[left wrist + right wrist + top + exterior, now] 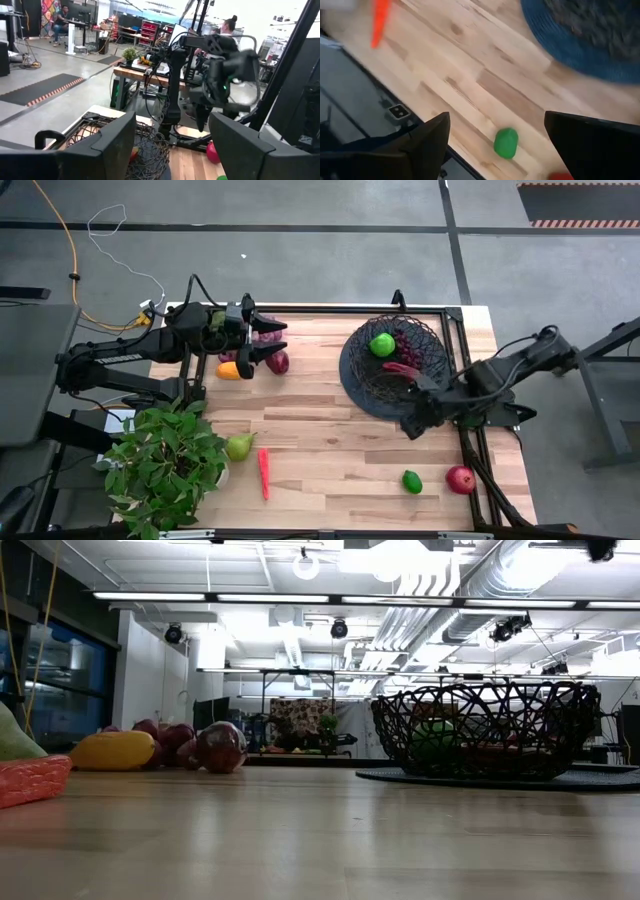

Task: Build produce basket
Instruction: Put the bottom green lime into the black wire basket

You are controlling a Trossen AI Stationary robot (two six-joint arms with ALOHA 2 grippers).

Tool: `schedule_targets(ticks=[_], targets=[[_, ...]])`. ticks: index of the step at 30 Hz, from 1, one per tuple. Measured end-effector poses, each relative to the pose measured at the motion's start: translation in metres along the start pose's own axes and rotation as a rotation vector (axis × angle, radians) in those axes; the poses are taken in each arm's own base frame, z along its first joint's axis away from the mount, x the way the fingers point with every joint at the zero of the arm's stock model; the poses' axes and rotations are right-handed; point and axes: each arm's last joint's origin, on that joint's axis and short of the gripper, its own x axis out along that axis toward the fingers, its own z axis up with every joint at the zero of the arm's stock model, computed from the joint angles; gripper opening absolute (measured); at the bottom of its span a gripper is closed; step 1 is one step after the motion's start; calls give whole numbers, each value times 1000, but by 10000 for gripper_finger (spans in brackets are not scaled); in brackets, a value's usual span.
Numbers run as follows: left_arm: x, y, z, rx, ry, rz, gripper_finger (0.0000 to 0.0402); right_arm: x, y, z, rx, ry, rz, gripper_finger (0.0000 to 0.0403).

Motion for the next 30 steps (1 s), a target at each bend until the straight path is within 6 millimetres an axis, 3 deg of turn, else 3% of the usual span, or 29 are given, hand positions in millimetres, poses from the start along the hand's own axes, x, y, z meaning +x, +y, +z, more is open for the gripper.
schedule_targets(ticks=[7,18,24,30], targets=[[0,0,0,-1,0,0,241,35,14,-21,171,144,-190,307],[0,0,0,-2,-2,8,241,112,45,-61,289,244,-373,307],[0,0,0,-3,-2,8,241,157,49,-83,256,334,-510,307],[0,0,1,-1,-7,7,241,180,50,-90,214,350,-539,307]])
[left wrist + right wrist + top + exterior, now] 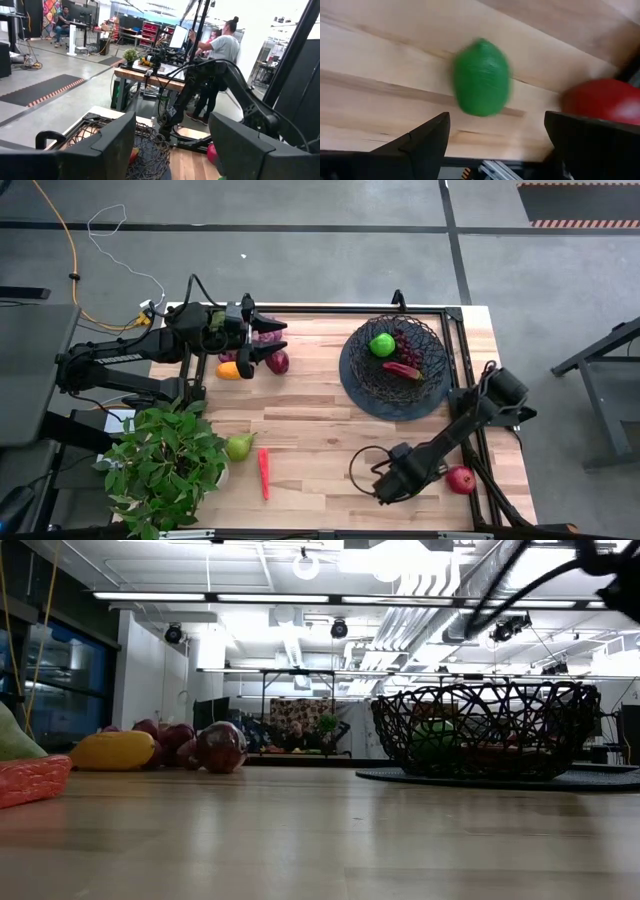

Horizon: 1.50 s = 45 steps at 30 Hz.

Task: Build produce basket
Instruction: Put the bottom green lime into the black wire basket

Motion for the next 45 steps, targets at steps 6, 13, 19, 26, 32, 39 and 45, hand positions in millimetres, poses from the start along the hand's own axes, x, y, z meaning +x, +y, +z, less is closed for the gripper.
schedule_targets(ticks=[6,13,19,26,32,39,45], targets=[[0,0,1,-2,-6,-1,241,3,1,2,-31,-37,-7,307],[0,-1,3,-13,-34,-7,241,24,1,6,-75,5,26,307],[0,-1,5,-21,-51,-11,241,41,-7,13,-85,-1,4,307],[0,-1,5,-21,-54,0,241,51,-12,17,-83,-1,-10,307],[0,0,5,-22,-56,12,241,51,-13,17,-107,2,-16,307],[0,0,5,-26,-59,25,241,51,-13,17,-148,-2,-18,301],[0,0,5,-25,-61,37,241,48,-19,18,-205,-3,-45,250]])
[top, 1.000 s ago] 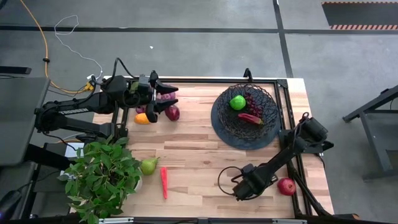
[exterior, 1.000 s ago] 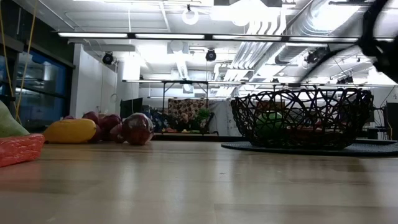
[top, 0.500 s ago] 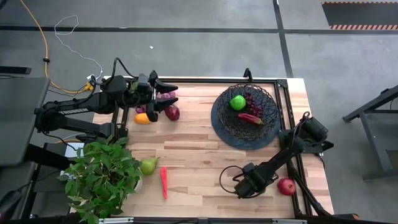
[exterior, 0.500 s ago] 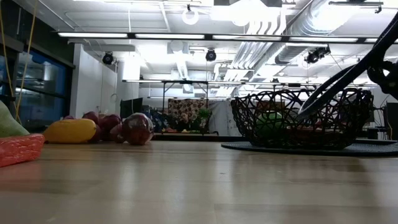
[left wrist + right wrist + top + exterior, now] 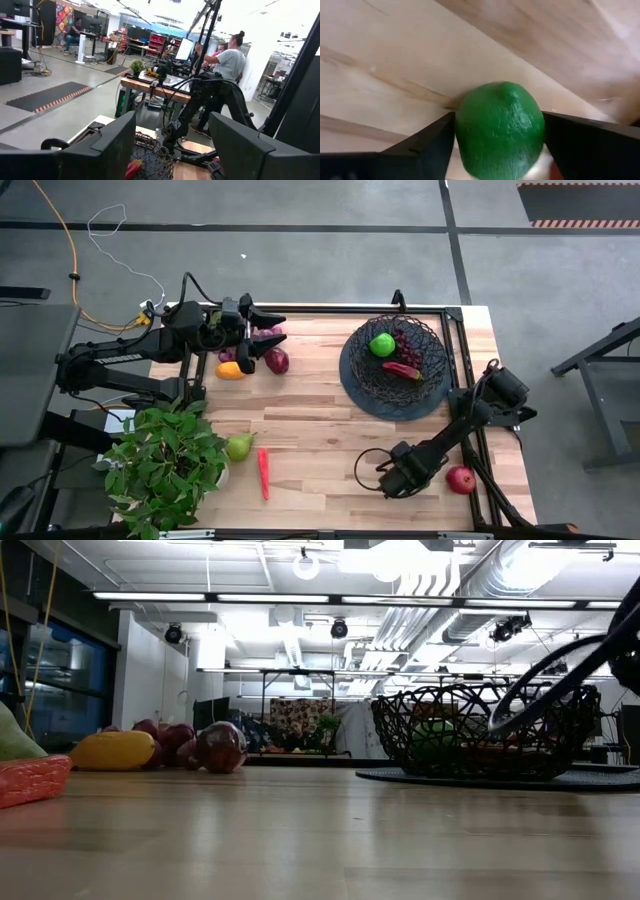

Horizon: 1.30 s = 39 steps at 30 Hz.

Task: Build produce basket
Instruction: Put the bottom green lime into the black wire basket

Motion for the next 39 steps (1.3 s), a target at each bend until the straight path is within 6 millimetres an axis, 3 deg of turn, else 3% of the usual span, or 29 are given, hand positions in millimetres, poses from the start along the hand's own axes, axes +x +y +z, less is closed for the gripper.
schedule_targets(ticks=[5,9,14,20,23,26,28,31,34,39], targets=[[0,0,0,0,1,0,241,-16,-12,-4,-79,-19,-5,193],[0,0,0,2,1,0,241,-46,-27,-5,-183,-130,94,176],[0,0,0,2,1,0,241,-99,-50,4,-250,-408,336,186],[0,0,0,2,3,-12,241,-171,-78,38,-287,-889,631,192],[0,-2,0,0,9,-51,241,-202,-96,56,-320,-1134,665,192],[0,-2,2,-21,-9,-63,241,-222,-115,70,-375,-1277,633,193],[0,-3,2,-23,-15,-65,241,-226,-127,78,-416,-1323,601,193],[0,-2,2,-32,-12,-64,241,-210,-142,89,-454,-1333,620,193],[0,-3,2,-84,-6,-81,241,-189,-153,99,-460,-1371,729,193],[0,-3,-2,-120,13,-114,241,-185,-170,107,-430,-1577,951,193]])
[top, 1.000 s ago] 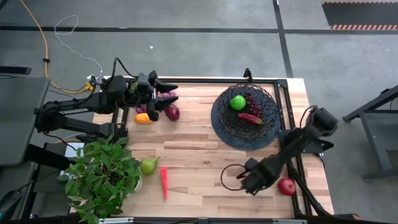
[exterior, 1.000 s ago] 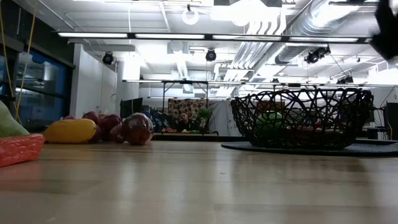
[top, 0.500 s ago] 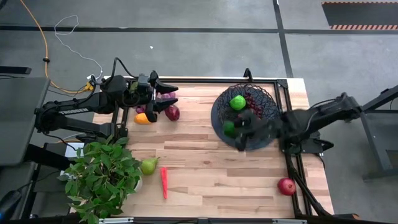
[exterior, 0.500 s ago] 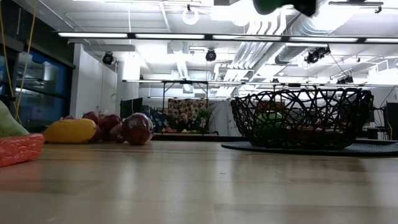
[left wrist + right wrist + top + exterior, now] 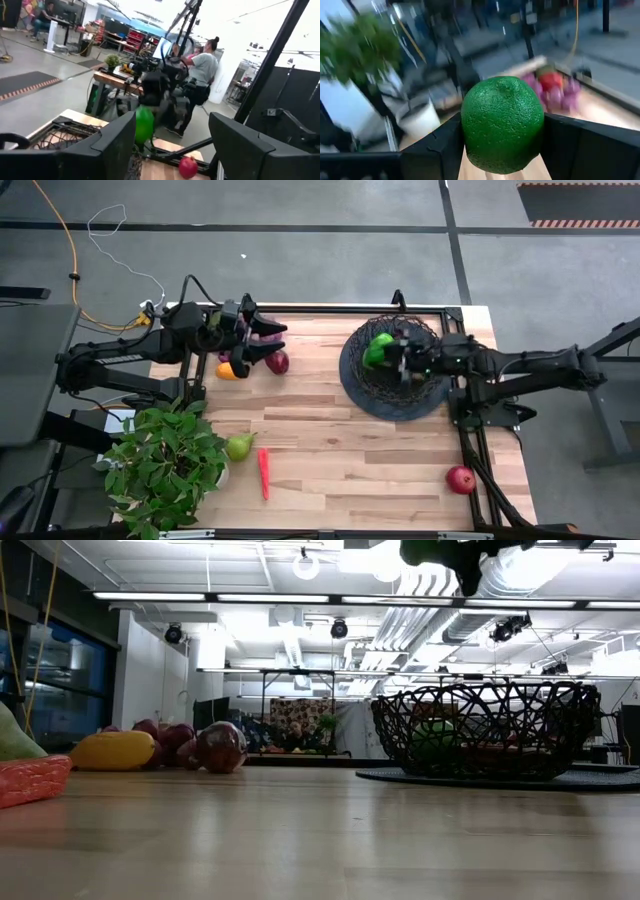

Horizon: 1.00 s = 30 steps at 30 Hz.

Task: Build produce basket
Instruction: Put the bottom green lime into the black wire basket

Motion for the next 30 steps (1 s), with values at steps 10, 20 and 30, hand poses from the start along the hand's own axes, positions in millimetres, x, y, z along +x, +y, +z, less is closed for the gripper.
schedule_targets(ticks=[10,20,30], targets=[[0,22,-55,-79,-40,13,241,-1,-1,6,2,-61,30,193],[-1,27,-64,32,-20,42,241,-1,-2,6,-41,-83,-35,193],[-1,27,-63,38,-28,60,241,2,-12,10,110,88,-314,193]])
